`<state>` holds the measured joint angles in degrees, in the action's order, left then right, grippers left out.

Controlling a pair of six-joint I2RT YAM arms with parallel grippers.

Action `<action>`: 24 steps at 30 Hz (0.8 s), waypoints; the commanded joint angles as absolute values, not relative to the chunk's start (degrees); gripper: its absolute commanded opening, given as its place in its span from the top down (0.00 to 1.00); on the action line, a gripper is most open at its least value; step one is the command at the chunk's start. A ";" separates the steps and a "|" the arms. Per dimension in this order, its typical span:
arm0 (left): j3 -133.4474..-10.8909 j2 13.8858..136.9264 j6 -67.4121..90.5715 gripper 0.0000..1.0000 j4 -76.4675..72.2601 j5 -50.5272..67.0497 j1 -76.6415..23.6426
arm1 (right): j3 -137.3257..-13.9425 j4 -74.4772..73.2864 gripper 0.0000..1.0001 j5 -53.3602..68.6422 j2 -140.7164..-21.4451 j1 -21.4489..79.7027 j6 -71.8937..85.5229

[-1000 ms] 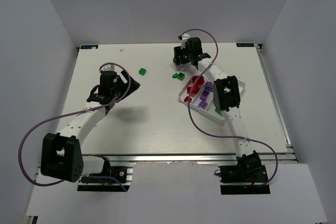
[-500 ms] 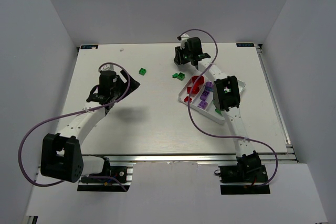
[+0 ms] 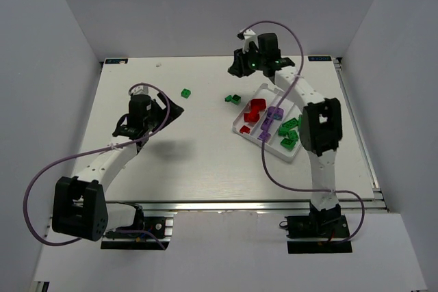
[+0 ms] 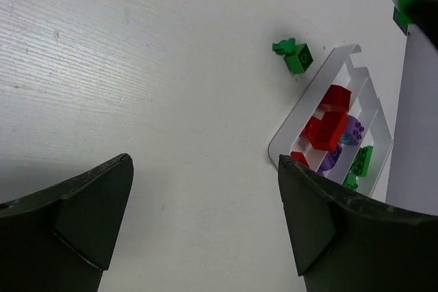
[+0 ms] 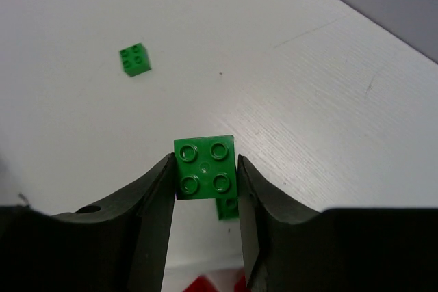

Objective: Sort the legos into containers by color

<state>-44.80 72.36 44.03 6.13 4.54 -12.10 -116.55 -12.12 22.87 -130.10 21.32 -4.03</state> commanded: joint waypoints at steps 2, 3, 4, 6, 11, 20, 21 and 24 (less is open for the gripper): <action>-43.77 69.52 44.47 0.04 3.17 6.50 -11.78 | -102.11 -13.35 1.00 27.42 -111.94 17.94 -5.27; -43.68 69.52 44.47 0.04 2.99 6.68 -11.78 | -98.65 -14.06 1.00 27.51 -109.19 17.23 -5.36; -43.68 69.43 44.39 0.04 2.81 6.85 -11.78 | -95.31 -14.41 1.00 27.16 -106.55 16.27 -5.88; -43.94 69.61 44.12 0.04 2.81 7.20 -11.69 | -85.99 -15.72 1.00 26.28 -97.08 13.72 -8.07; -44.03 70.05 44.30 0.04 1.94 8.35 -11.78 | -74.64 -19.59 1.00 25.49 -88.35 5.21 -10.89; -41.31 70.84 45.88 0.04 0.35 9.67 -11.78 | -63.64 -19.96 1.00 22.15 -87.80 -1.84 -18.37; -41.22 70.75 45.97 0.04 0.44 9.67 -11.69 | -63.37 -19.26 1.00 21.97 -88.32 -1.93 -18.37; -40.43 70.14 46.14 0.04 0.44 9.58 -11.78 | -63.02 -16.62 1.00 21.27 -90.43 -2.02 -18.28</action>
